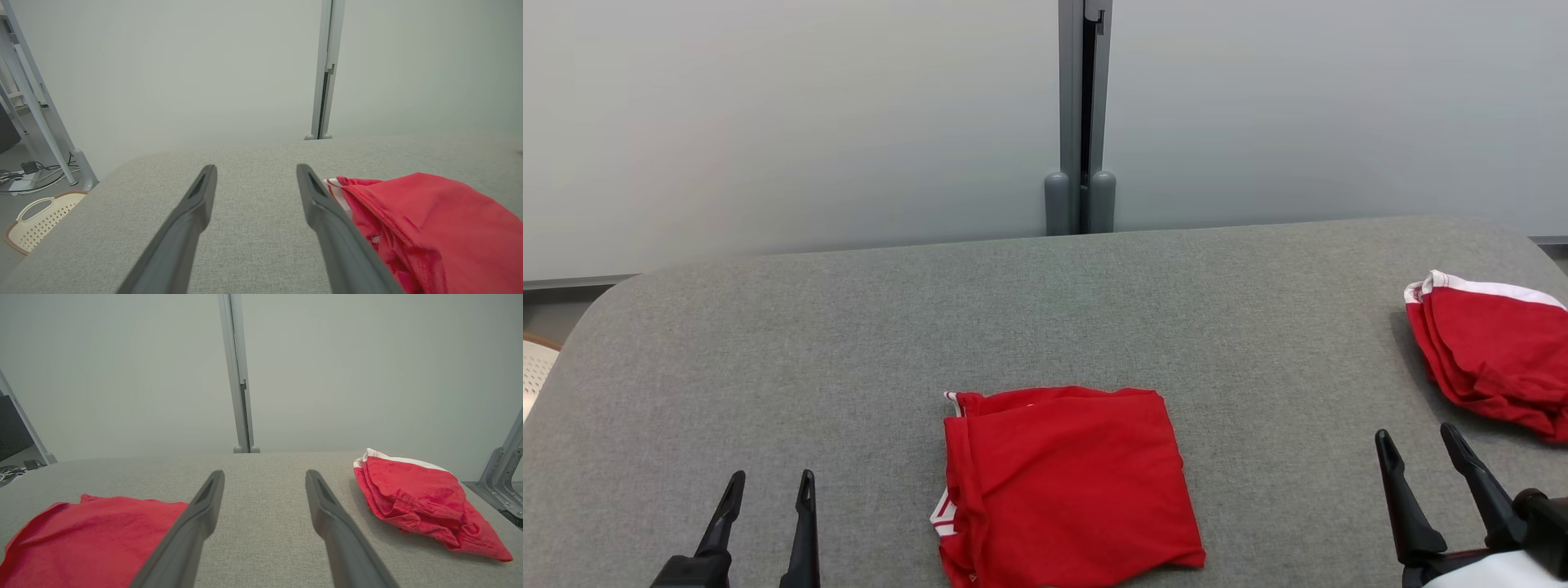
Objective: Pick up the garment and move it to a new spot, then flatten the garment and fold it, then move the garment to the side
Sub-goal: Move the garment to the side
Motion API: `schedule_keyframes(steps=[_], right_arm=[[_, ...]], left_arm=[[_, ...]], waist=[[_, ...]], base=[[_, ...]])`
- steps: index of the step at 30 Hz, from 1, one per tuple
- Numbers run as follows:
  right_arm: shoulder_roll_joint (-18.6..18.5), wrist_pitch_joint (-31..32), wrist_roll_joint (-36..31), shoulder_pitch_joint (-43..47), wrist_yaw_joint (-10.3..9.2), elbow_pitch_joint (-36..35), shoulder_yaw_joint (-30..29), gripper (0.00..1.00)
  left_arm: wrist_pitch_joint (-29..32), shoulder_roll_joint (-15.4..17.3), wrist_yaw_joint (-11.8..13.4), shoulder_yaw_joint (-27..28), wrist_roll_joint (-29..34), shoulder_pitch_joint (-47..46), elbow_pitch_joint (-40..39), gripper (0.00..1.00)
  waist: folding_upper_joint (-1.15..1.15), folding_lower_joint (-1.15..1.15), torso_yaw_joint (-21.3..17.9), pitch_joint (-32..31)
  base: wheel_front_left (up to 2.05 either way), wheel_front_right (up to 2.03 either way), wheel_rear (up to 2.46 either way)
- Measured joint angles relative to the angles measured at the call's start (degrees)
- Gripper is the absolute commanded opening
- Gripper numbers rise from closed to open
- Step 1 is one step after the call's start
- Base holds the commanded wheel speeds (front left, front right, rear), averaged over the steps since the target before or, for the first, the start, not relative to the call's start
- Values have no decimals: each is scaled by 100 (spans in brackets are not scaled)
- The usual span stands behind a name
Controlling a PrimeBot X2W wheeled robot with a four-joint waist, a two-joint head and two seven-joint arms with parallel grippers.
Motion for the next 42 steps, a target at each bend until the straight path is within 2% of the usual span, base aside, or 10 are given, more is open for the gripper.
schedule_keyframes(steps=[11,15,22,33,34,36,37,42], right_arm=[[-4,7,-11,-8,0,14,-26,100],[-43,23,-18,-73,0,243,21,100],[42,-75,93,-544,0,1268,398,100],[479,-463,599,-1746,0,3337,1295,100],[487,-478,673,-1814,0,3484,1359,72],[455,-534,768,-1947,0,3671,1469,7],[415,-536,822,-2003,0,3745,1529,0],[244,-748,937,-2132,3,3868,1846,0]], left_arm=[[22,7,40,-65,-15,-91,-73,100],[18,-5,48,-136,-13,-232,-129,100],[-35,-86,-25,-380,46,-770,-207,100],[-219,-269,-107,-554,-9,-1568,145,100],[-232,-291,-107,-564,-12,-1612,172,100],[-263,-313,-107,-567,-16,-1665,205,100],[-269,-330,-107,-568,-16,-1697,219,100],[-286,-332,-102,-530,-13,-1740,220,100]], waist=[[0,0,60,54],[0,0,171,132],[0,0,511,456],[0,0,1196,1130],[0,0,1249,1172],[0,0,1335,1245],[0,0,1369,1274],[0,0,1353,1335]], base=[[0,0,0],[0,0,0],[0,0,0],[0,0,0],[0,0,0],[0,0,0],[0,0,0],[0,0,0]])
